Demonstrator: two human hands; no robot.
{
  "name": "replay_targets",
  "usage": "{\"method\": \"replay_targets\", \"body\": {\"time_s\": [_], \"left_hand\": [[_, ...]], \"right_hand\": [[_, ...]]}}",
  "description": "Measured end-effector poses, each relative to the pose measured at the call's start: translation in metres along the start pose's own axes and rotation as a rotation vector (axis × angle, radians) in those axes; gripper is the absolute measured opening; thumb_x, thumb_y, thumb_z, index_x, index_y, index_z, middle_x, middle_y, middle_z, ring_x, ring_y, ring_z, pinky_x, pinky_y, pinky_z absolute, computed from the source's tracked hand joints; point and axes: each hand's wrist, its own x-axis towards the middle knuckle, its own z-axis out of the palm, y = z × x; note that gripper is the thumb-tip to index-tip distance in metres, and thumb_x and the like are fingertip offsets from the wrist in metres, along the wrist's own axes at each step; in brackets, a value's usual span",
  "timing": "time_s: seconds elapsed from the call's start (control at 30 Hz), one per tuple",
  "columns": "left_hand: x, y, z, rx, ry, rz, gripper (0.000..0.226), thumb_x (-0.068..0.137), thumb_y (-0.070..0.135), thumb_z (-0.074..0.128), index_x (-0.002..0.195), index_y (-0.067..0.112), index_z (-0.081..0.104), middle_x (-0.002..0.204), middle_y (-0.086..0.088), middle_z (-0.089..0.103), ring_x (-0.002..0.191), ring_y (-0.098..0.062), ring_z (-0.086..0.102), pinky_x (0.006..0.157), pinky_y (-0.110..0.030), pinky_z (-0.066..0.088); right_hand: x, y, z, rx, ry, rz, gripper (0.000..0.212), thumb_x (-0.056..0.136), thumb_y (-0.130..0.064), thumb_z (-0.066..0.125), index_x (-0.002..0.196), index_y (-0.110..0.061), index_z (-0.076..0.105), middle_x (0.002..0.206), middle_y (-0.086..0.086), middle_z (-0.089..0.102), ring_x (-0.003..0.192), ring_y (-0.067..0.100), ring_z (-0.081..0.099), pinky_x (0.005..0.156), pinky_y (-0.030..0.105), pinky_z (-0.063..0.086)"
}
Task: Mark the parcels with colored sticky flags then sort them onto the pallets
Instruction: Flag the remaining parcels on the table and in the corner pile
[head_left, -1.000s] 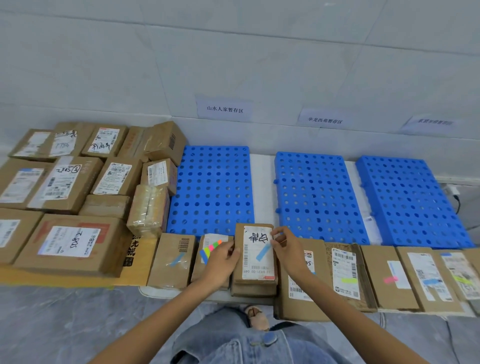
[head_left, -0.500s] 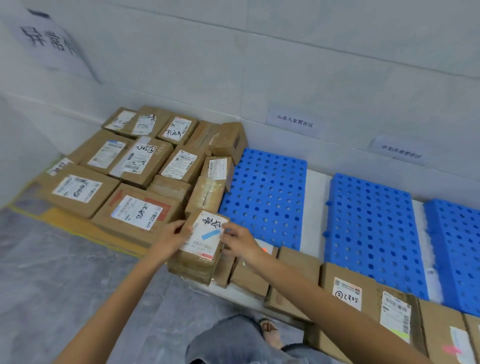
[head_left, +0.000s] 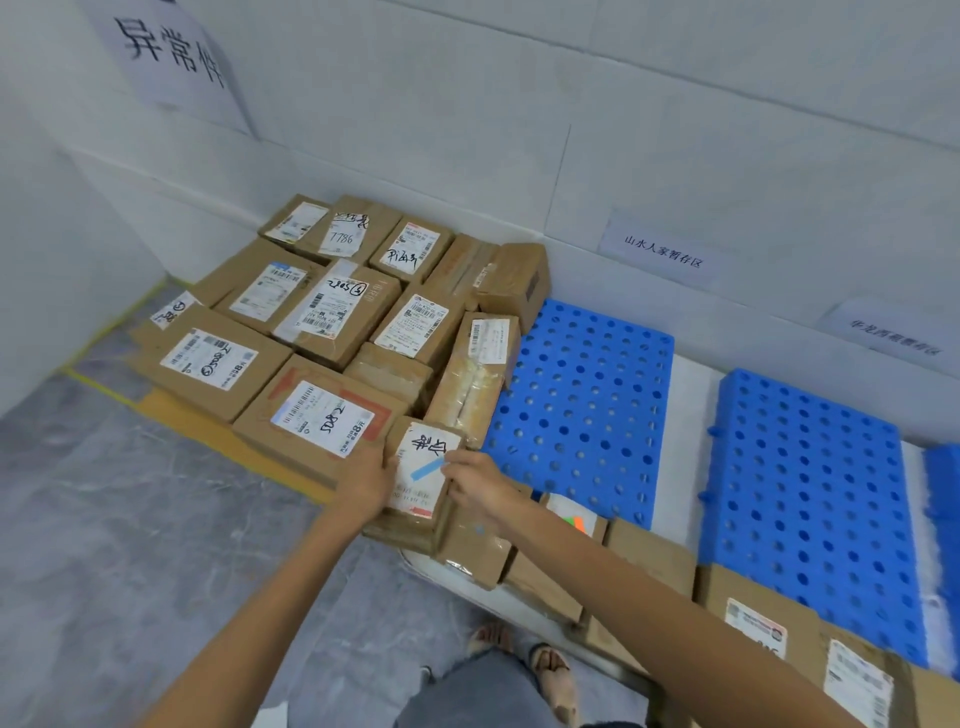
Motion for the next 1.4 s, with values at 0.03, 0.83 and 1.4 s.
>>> {"method": "replay_targets", "body": {"time_s": [0.03,0.83,1.4], "left_hand": [[0.002,0.001,0.002,0.018,0.005,0.003,0.026,0.098,0.016,0.044,0.119,0.001,0.050,0.116,-0.018,0.057,0.099,-0.026,0.054,0.083,-0.033,0.041],[0.053,0.042,0.038,-0.113,0.107,0.335,0.050,0.091,-0.002,0.045,0.140,0.001,0.036,0.142,-0.018,0.038,0.131,-0.029,0.038,0.109,-0.036,0.035],[0.007,0.115,0.003,-0.640,0.133,0.527,0.028,0.087,0.004,0.060,0.110,0.020,0.066,0.112,0.006,0.062,0.109,-0.001,0.056,0.101,-0.032,0.045]], "right_hand": [[0.001,0.001,0.001,0.010,0.000,0.010,0.040,0.096,-0.010,0.047,0.136,-0.007,0.043,0.136,0.015,0.047,0.128,0.030,0.044,0.108,0.040,0.036],[0.042,-0.025,-0.047,0.002,0.270,-0.125,0.056,0.096,-0.003,0.040,0.148,-0.015,0.023,0.144,0.008,0.036,0.085,0.021,0.058,0.072,0.031,0.048],[-0.026,-0.035,-0.102,0.291,0.223,-0.277,0.047,0.090,-0.036,0.059,0.131,-0.017,0.044,0.124,0.010,0.057,0.102,0.022,0.060,0.072,0.030,0.053]]}}
